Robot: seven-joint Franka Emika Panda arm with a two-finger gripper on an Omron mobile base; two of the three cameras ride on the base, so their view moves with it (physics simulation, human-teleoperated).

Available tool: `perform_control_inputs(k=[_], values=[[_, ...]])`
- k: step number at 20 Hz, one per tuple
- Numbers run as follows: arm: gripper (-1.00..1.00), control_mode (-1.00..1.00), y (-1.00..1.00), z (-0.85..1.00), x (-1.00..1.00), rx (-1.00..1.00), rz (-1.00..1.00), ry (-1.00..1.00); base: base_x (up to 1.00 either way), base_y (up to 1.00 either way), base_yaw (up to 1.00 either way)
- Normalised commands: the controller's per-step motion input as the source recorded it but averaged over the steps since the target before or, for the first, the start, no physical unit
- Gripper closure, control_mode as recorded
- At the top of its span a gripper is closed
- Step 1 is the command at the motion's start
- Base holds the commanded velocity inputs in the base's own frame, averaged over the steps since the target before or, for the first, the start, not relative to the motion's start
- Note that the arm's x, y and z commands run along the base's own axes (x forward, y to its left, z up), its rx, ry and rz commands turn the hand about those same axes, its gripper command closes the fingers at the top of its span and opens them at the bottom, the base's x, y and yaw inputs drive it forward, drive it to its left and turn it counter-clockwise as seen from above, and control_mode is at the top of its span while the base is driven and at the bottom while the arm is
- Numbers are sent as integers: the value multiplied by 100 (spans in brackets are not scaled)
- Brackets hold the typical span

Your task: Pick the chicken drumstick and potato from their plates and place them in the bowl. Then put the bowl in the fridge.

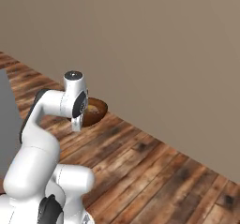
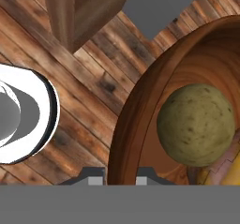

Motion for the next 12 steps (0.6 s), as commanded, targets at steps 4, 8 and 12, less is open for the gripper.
perform_control_inputs(k=[4,8,12], values=[[100,100,0,0,0,0,0,0,94,-2,14],[100,100,0,0,0,0,0,0,94,0,21],[100,100,0,0,0,0,0,0,94,0,22]])
